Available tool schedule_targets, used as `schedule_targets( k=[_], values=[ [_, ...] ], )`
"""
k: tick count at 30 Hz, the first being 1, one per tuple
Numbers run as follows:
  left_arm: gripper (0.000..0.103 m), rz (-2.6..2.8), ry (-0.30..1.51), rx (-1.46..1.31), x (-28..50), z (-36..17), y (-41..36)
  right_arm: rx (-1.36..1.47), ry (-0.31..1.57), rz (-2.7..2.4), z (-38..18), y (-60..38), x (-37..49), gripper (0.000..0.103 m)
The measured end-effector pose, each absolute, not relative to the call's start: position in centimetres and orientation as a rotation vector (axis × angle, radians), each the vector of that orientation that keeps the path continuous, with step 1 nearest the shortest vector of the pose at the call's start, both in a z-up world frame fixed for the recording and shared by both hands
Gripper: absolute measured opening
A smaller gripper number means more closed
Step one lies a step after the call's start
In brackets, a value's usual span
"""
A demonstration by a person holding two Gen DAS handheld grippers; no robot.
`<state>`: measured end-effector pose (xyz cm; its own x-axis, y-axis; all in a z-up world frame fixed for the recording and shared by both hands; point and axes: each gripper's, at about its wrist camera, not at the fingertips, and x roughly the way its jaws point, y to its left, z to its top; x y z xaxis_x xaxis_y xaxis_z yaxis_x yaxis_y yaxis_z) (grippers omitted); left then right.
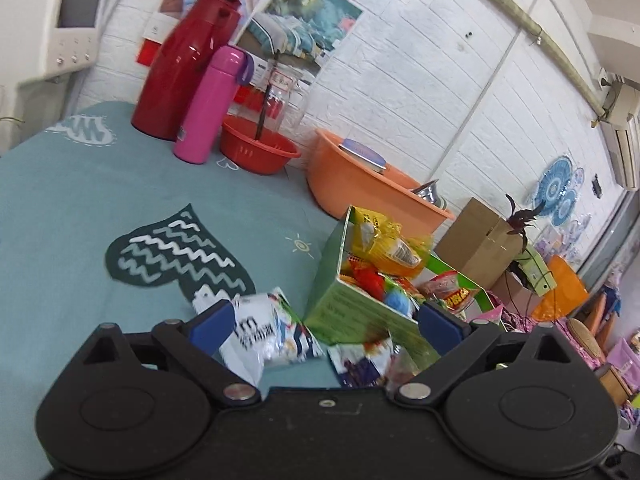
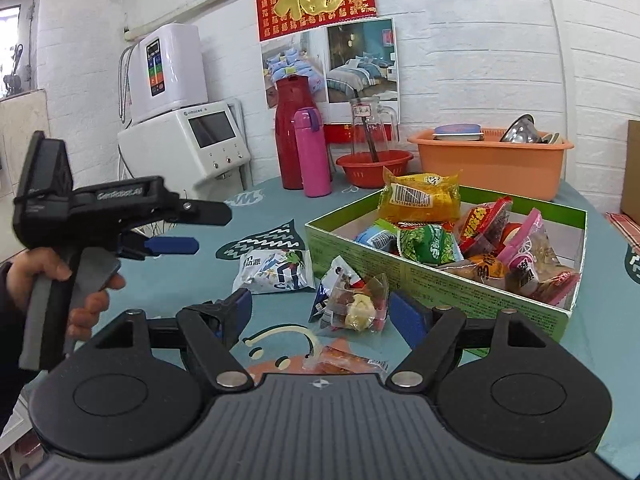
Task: Organize snacks
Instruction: 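Move the left gripper to the white 'I'm' snack bag and grasp it, then grasp the white bag with the right gripper while the left gripper holds it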
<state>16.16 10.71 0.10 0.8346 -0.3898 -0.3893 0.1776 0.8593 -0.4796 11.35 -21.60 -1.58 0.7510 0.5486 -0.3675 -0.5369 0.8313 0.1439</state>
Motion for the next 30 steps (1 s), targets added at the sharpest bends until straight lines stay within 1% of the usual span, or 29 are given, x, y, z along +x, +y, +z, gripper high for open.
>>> schedule_targets(
  k=[4,9,11,12,13,14,15,19,24,26,28,29,30],
  values=[
    [0.103,-0.335,0.504,-0.398,19.5,-0.6,11.5,0.03,0.433,0.578,-2.0,-21.4,11.8,0.103],
    [0.103,-0.323,0.581,-0.36,22.0,-2.7,11.5,0.043,0.472,0.567,-2.6,-21.0,12.7,0.103],
    [0.075,-0.336,0.611,-0.389,22.0,-3.5,11.9,0.046,0.487,0.569,-2.8,-20.7,12.9,0.103],
    [0.045,-0.348,0.632,-0.411,21.8,-3.8,12.1,0.044,0.488,0.572,-2.9,-20.5,12.9,0.103],
    [0.022,-0.345,0.656,-0.429,21.4,-4.0,12.1,0.041,0.489,0.576,-3.0,-20.3,12.9,0.103],
    [0.014,-0.344,0.667,-0.431,20.8,-4.1,12.0,0.038,0.492,0.58,-3.0,-20.2,12.8,0.103],
    [0.0,-0.355,0.671,-0.416,20.1,-4.2,11.7,0.036,0.494,0.583,-3.1,-20.0,12.8,0.103],
    [0.001,-0.406,0.672,-0.404,16.5,-4.4,10.4,0.039,0.504,0.6,-3.3,-19.5,12.6,0.103],
    [0.003,-0.423,0.676,-0.486,11.7,-5.0,9.9,0.037,0.517,0.641,-3.6,-18.8,11.9,0.103],
    [0.014,-0.42,0.667,-0.514,10.0,-5.1,9.9,0.044,0.535,0.673,-3.9,-18.4,11.7,0.103],
    [0.06,-0.407,0.659,-0.537,9.0,-4.9,10.0,0.052,0.563,0.708,-4.2,-17.8,11.5,0.103],
    [0.063,-0.399,0.655,-0.544,8.6,-4.8,10.2,0.06,0.575,0.725,-4.4,-17.6,11.4,0.103],
    [0.063,-0.396,0.653,-0.545,8.4,-4.6,10.3,0.073,0.589,0.738,-4.6,-17.4,11.4,0.103]
  ],
)
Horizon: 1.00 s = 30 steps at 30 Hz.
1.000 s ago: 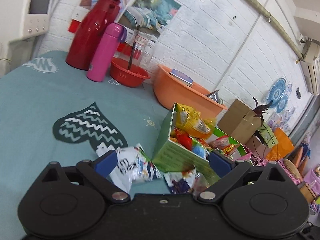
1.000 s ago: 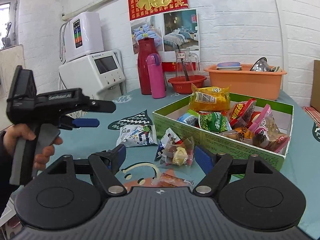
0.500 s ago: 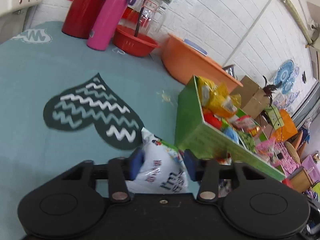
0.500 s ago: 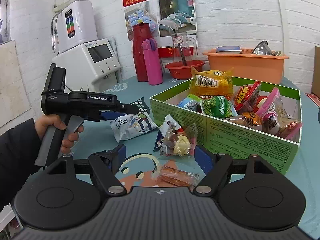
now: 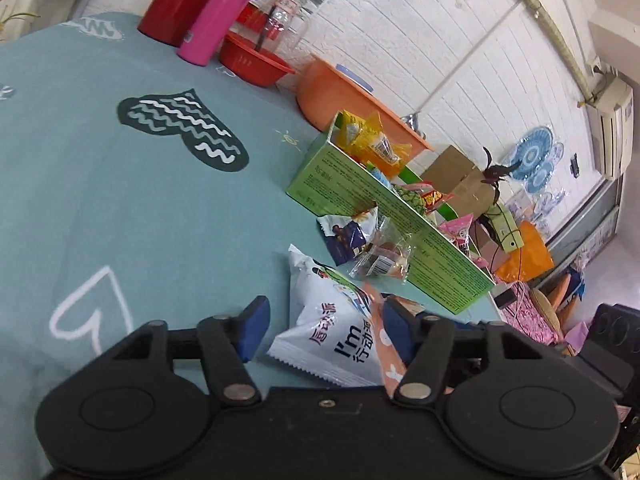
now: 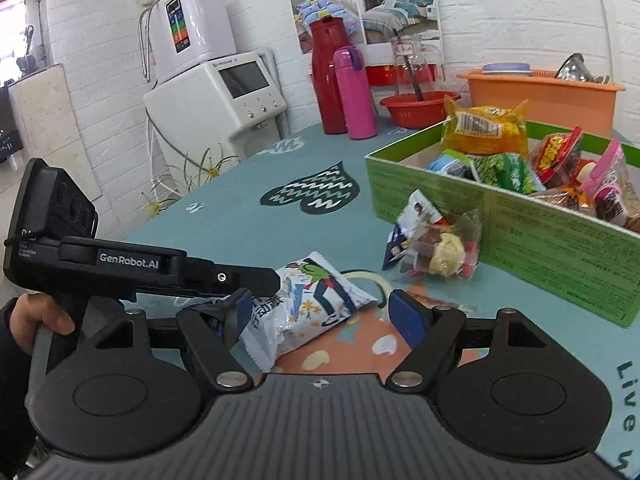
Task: Organize snacks
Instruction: 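Grasp the white bag with the right gripper while the left gripper holds it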
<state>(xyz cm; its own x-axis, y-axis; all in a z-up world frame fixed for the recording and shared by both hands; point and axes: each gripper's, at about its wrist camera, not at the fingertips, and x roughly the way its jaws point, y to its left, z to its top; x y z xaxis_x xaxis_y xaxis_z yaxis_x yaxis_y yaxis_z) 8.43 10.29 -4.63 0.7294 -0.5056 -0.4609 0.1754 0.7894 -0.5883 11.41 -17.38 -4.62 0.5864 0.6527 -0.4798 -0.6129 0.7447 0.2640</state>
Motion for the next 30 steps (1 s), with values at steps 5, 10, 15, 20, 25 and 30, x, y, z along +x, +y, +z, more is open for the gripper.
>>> schedule_targets(
  k=[5,10,15,20,25,30],
  values=[
    [0.063,-0.427,0.673,-0.587,8.8,-4.4,10.8,0.16,0.67,0.762,-5.7,-16.8,11.5,0.103],
    [0.063,-0.423,0.708,-0.562,9.9,-4.9,10.4,0.19,0.707,0.751,-6.3,-16.4,11.9,0.103],
    [0.049,-0.433,0.729,-0.558,10.3,-5.4,10.1,0.192,0.709,0.761,-6.6,-15.8,12.2,0.103],
    [0.043,-0.407,0.726,-0.534,10.0,-5.0,9.5,0.164,0.68,0.749,-6.7,-15.0,12.5,0.086],
    [0.039,-0.409,0.693,-0.505,9.8,-3.3,8.5,0.145,0.636,0.754,-5.5,-15.9,11.9,0.048],
    [0.039,-0.438,0.643,-0.473,10.1,-0.8,7.1,0.167,0.565,0.745,-3.8,-17.5,11.8,0.046]
  ],
)
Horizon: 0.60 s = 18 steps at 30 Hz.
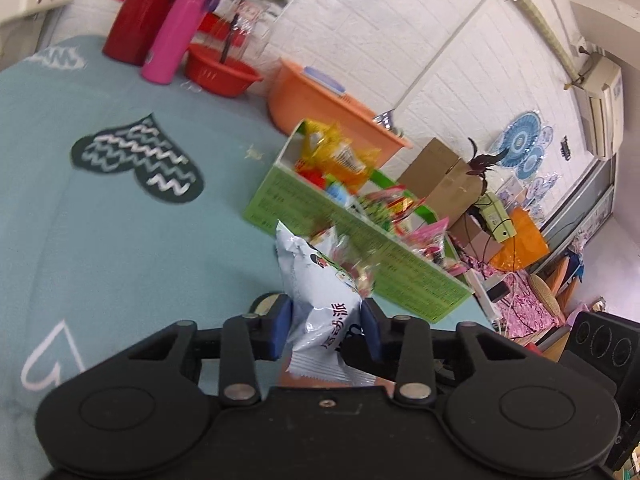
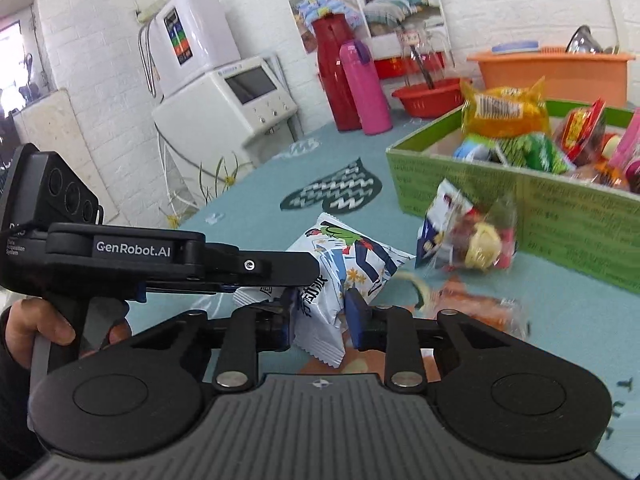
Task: Organize snacks
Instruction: 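Grasp the white bag with the right gripper while the left gripper holds it, then carry the white bag into the green box and open both grippers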
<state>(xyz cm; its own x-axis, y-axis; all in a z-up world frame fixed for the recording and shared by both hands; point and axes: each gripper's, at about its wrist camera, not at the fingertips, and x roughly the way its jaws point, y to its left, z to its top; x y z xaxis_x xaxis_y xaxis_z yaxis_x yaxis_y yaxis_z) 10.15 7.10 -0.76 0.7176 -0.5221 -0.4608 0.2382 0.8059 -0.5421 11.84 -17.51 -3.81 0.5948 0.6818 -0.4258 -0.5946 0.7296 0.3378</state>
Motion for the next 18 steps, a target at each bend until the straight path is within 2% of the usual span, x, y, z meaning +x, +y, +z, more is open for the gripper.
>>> schedule_targets(
  k=[10,18],
  values=[
    [0.039,-0.526,0.533,-0.391,12.6,4.0,2.2,0.185,0.407,0.685,-0.1,-21.3,12.6,0.046],
    [0.039,-0.576,0.51,-0.38,16.7,5.3,-1.0,0.184,0.331,0.612,1.5,-24.2,15.1,0.046]
  ],
)
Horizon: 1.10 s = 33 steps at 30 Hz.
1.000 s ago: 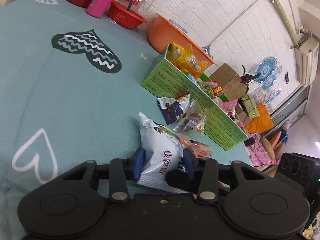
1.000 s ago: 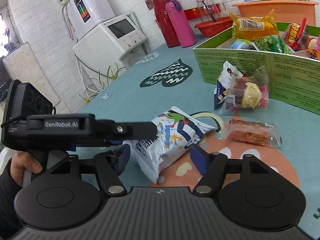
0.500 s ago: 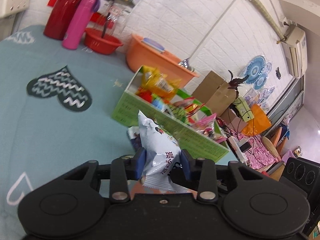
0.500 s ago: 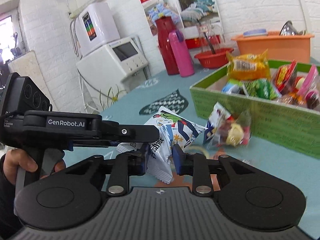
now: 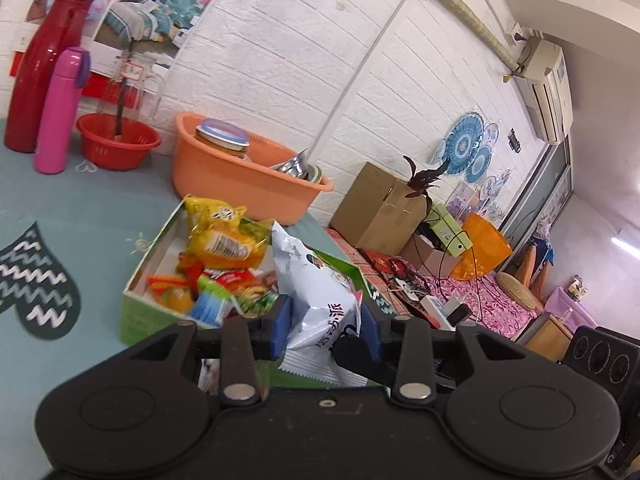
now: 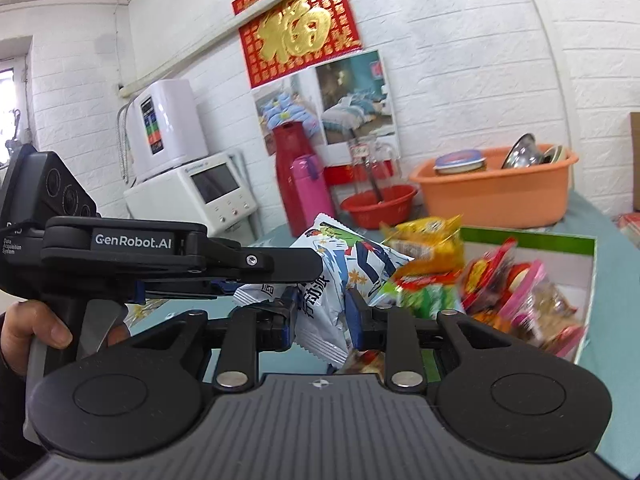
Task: Organize snacks
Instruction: 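Carry the white bag into the green box and open both grippers, then move the right gripper to the small orange-filled clear packet and grasp it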
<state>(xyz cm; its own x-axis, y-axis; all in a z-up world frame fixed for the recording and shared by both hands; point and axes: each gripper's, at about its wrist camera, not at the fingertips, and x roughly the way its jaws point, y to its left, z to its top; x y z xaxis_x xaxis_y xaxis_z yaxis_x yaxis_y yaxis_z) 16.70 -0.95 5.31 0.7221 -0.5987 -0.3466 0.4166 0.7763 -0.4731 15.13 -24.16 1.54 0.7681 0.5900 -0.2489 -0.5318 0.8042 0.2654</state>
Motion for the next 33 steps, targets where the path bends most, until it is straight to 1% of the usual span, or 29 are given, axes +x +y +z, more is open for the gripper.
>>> schedule_targets(
  k=[6,8,9,10,12,15,18,19,23,24,26,27,28,29,31,33],
  values=[
    [0.039,-0.581,0.534,-0.385,21.2,4.0,-2.4,0.176,0.322,0.559,1.0,-25.2,18.5,0.046],
    [0.058,-0.571,0.562,-0.398,23.1,2.7,-2.5,0.156,0.326,0.532,0.2,-25.1,19.8,0.046],
    [0.079,-0.552,0.576,-0.398,23.8,2.2,-2.4,0.155,0.333,0.519,-0.3,-25.1,20.6,0.048],
    [0.086,-0.527,0.588,-0.398,24.2,1.7,-2.3,0.152,0.348,0.5,-0.9,-25.1,21.3,0.049],
    [0.086,-0.518,0.6,-0.39,24.6,1.2,-1.9,0.139,0.383,0.481,-1.7,-25.0,22.0,0.053],
    [0.085,-0.516,0.607,-0.37,24.6,1.0,-1.7,0.155,0.371,0.505,-2.3,-25.5,21.7,0.053],
    [0.078,-0.521,0.607,-0.36,24.9,1.0,-1.8,0.166,0.385,0.506,-2.3,-25.4,22.4,0.055],
    [0.077,-0.516,0.606,-0.353,25.0,1.0,-2.0,0.175,0.396,0.504,-2.3,-25.3,22.8,0.055],
    [0.077,-0.469,0.594,-0.303,26.0,0.7,-2.7,0.155,0.406,0.496,-2.6,-24.6,23.9,0.055],
    [0.079,-0.467,0.598,-0.313,26.2,0.6,-2.7,0.149,0.406,0.488,-2.6,-24.5,24.1,0.058],
    [0.085,-0.46,0.603,-0.319,26.0,0.7,-2.6,0.147,0.404,0.483,-2.7,-24.4,24.1,0.059],
    [0.096,-0.46,0.597,-0.307,25.5,0.9,-2.5,0.147,0.402,0.486,-2.5,-24.5,23.9,0.06],
    [0.103,-0.46,0.584,-0.292,24.9,1.2,-2.5,0.139,0.397,0.492,-2.3,-24.6,23.4,0.064],
    [0.103,-0.455,0.571,-0.278,24.3,1.4,-2.4,0.127,0.388,0.496,-2.1,-24.8,22.7,0.068],
    [0.103,-0.429,0.547,-0.261,22.7,2.0,-2.3,0.105,0.355,0.481,-1.6,-25.0,21.3,0.103],
    [0.103,-0.432,0.531,-0.252,21.2,2.6,-2.1,0.091,0.334,0.468,-1.0,-25.2,20.0,0.103]
  ],
)
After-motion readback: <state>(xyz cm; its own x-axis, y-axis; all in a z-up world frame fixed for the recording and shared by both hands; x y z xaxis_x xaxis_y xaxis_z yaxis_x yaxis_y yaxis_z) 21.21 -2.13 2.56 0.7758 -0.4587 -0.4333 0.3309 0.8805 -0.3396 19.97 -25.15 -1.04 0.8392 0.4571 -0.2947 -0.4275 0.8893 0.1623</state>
